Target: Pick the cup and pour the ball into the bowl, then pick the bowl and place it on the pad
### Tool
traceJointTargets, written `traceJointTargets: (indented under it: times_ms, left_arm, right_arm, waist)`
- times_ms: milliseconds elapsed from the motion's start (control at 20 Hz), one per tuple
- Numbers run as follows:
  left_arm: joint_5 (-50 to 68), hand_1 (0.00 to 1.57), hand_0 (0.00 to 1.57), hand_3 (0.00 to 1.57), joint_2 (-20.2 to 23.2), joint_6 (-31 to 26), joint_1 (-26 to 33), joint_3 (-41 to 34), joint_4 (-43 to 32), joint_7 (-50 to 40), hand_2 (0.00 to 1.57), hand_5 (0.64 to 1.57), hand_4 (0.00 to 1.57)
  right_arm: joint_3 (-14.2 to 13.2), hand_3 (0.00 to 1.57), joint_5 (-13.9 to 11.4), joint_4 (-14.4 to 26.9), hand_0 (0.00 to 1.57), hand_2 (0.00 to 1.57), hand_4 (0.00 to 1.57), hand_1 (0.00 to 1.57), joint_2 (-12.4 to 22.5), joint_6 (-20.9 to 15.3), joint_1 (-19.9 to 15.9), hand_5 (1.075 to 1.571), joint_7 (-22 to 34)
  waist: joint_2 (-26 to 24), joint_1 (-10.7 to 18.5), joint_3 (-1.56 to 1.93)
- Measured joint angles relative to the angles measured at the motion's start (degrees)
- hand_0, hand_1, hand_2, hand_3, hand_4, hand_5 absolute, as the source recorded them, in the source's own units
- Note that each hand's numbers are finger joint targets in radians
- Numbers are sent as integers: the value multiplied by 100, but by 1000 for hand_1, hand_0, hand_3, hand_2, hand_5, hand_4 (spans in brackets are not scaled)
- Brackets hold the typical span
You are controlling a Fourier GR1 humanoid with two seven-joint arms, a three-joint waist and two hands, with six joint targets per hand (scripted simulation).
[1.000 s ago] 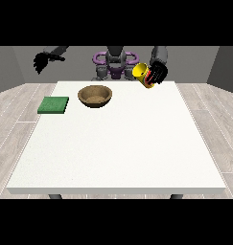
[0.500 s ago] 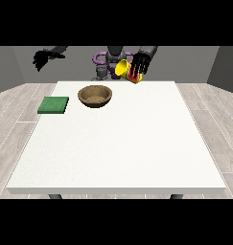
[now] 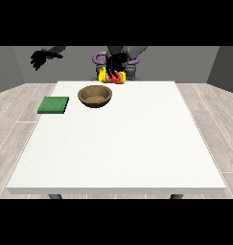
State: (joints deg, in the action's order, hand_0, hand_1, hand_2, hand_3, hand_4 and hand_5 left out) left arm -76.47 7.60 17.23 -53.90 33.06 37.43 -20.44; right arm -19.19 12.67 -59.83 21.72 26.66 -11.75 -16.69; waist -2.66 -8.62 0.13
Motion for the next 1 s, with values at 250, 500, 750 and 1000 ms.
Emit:
traceJointTargets:
  times_ms: [250,500,750,1000]
  left_arm:
    - [-980,1479,1479,1571,-97,-611,-181,820,-271,-145,1571,1234,1474]
    - [-1605,1446,1446,1571,-289,-1216,-318,1294,-306,-52,1571,1131,1530]
    - [-1958,1449,1449,1571,-353,-1479,-352,1276,-231,145,1571,1136,1535]
    - [-840,1296,1296,1571,-313,-772,-95,37,316,-17,1571,1156,1571]
  right_arm:
    - [-11,0,44,119,0,0,0,0,15,79,-54,1571,17]
    - [-114,0,62,272,0,0,0,0,118,89,-24,1571,-34]
    - [-55,0,75,196,0,0,0,0,20,-56,-89,1567,199]
    - [-83,0,54,218,0,0,251,0,-152,-376,-33,1567,329]
  waist:
    - [-42,11,-2]
    - [-143,137,-5]
    - [-138,211,-11]
    - [-161,648,-47]
